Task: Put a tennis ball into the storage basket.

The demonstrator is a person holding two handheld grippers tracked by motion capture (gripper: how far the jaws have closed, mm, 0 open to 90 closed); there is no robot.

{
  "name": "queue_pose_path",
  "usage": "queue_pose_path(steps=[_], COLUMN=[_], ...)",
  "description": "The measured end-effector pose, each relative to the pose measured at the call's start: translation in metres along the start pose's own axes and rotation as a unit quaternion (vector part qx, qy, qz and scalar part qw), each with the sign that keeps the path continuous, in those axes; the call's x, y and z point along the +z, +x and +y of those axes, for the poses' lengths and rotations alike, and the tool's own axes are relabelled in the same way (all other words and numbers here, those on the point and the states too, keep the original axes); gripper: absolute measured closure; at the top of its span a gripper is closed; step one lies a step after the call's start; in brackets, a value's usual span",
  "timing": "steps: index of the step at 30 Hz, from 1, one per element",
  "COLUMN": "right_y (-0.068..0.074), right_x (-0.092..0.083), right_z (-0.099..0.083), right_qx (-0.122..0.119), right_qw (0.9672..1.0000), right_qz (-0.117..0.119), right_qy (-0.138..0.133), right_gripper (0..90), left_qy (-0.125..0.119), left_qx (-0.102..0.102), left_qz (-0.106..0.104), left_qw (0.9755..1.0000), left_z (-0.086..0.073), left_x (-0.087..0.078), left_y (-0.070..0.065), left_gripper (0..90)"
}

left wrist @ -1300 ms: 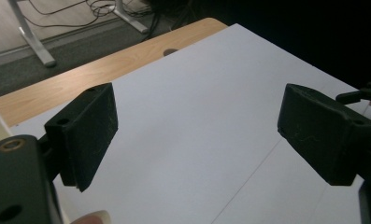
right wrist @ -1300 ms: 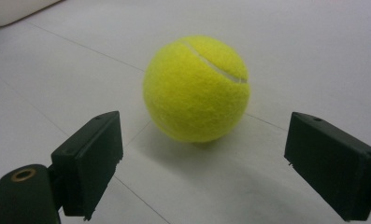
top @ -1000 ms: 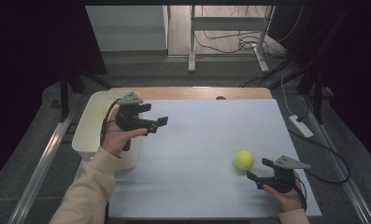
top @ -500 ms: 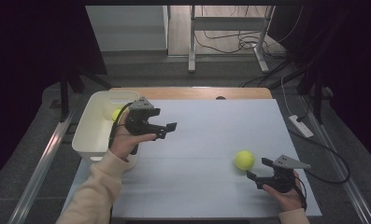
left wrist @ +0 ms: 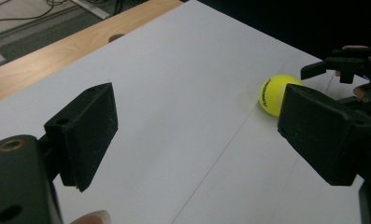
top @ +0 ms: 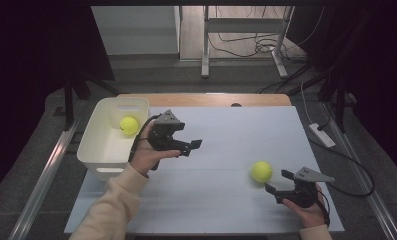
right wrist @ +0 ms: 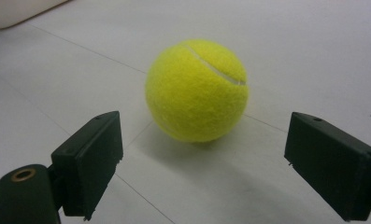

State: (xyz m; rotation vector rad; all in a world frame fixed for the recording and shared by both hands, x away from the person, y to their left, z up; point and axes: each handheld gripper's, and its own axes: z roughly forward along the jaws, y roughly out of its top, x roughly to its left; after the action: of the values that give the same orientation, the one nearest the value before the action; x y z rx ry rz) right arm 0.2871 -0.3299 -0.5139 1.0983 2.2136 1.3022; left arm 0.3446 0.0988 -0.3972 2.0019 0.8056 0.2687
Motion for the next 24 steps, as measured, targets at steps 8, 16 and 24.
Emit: queue_pose_path(steps=[8, 16, 24], right_y=[-0.001, -0.001, -0.001], right_x=[0.003, 0.002, 0.002], right_z=[0.000, 0.000, 0.000], right_qx=[-0.002, -0.002, -0.003], right_qw=[1.0000, 1.0000, 1.0000], right_qz=[0.002, 0.003, 0.002], right_qy=[0.001, 0.000, 0.002], right_gripper=[11.7, 11.7, 11.7], left_qy=[0.024, 0.034, 0.042], left_qx=[0.003, -0.008, -0.012], left_qz=[-0.004, -0.010, -0.019], left_qw=[0.9997, 0.9993, 0.9989], left_z=[-0.005, -0.010, -0.014], left_x=[0.019, 0.033, 0.042], left_y=[-0.006, -0.003, -0.003], left_gripper=[13.1, 13.0, 12.8])
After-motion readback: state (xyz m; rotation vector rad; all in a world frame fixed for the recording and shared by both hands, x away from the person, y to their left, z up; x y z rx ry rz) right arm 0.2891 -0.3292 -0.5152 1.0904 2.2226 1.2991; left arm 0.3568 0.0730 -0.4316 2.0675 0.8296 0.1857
